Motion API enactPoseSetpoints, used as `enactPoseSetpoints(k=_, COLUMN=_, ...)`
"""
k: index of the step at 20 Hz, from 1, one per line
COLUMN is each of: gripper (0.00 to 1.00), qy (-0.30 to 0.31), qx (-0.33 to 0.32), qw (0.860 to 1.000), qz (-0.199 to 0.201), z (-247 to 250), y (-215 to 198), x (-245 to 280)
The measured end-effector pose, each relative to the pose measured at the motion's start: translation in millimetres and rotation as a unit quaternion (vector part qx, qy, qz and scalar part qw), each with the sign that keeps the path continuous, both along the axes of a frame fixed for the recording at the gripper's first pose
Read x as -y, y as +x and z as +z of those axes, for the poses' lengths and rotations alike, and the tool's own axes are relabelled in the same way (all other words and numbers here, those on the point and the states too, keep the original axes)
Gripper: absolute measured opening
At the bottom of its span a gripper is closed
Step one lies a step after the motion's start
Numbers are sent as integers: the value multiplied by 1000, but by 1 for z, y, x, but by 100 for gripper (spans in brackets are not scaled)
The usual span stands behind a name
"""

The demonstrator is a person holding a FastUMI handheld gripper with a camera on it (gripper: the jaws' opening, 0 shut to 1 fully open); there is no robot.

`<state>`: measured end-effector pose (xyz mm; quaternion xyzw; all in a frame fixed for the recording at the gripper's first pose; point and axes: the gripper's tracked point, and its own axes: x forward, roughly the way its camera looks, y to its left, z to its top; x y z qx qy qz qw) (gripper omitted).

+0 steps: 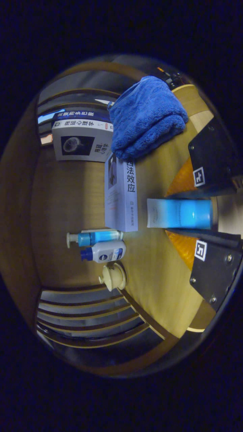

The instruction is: Pull open the drawer, take out the items inside it, and place them on the countertop above the cabinet.

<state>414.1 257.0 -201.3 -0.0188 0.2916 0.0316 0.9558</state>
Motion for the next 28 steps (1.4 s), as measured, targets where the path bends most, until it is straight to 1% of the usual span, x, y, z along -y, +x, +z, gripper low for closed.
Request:
enactPoseSetpoints(k=7, gripper=43, qy=0, qx=9, qw=1000, qz=-3, z=-2, y=9, x=0)
enactPoseSetpoints(k=11, gripper=47, qy=-8, qx=16, qw=1000, qz=-1, z=-1, y=8, x=1)
enactPoseSetpoints(k=16, gripper=49, qy=-16, qx=35, qw=999, qz=-4, z=1, y=7, x=5)
enactPoseSetpoints(k=17, gripper=52, qy=-21, qx=41, qw=999, qz=-7, z=2, y=7, x=9)
enactPoseSetpoints(k=20, gripper=76, qy=-18, qx=53, qw=998, qz=-19, z=2, y=7, x=17)
enactPoseSetpoints(k=22, gripper=93, qy=-4, qx=65, qw=998, qz=-7, z=8, y=5, x=14)
enactPoseSetpoints(k=24, gripper=100, qy=-1, qx=110, qw=994, qz=2, z=29, y=5, x=10)
enactPoseSetpoints(k=26, gripper=99, qy=-6, qx=165, qw=986, qz=13, z=62, y=3, x=6)
enactPoseSetpoints(k=27, gripper=99, qy=-12, qx=172, qw=985, qz=13, z=71, y=0, x=5)
enactPoseSetpoints(k=28, gripper=99, qy=-13, qx=176, qw=984, qz=21, z=83, y=-14, x=4)
